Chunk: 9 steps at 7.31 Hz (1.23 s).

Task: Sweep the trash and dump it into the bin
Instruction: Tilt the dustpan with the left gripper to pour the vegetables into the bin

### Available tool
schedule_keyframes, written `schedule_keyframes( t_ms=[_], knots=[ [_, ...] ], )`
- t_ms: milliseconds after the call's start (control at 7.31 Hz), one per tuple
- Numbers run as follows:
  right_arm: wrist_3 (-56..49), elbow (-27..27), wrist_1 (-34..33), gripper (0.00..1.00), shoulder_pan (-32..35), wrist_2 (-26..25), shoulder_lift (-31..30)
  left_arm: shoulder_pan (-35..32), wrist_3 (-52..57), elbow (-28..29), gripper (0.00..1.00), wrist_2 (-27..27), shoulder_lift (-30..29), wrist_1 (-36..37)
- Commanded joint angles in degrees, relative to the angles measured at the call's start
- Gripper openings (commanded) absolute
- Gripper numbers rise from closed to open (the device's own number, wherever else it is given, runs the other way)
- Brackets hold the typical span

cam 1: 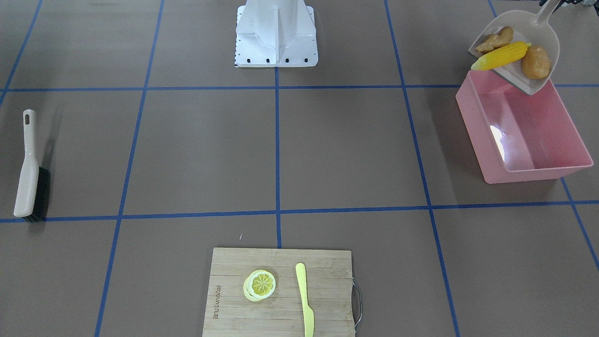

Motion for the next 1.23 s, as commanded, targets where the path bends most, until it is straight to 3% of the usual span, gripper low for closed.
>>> schedule_keyframes(
  t_ms=[0, 1095],
  knots=[
    [-0.1, -1.2, 0.4, 1.00, 0.0, 0.0, 0.1, -0.3, 0.2, 0.0, 0.00, -1.7, 0.4, 2.7],
    [0.1, -2.1, 1.1, 1.00, 0.0, 0.2, -0.1, -0.8, 0.3, -4.1, 0.00, -3.3, 0.3, 12.0]
  ],
)
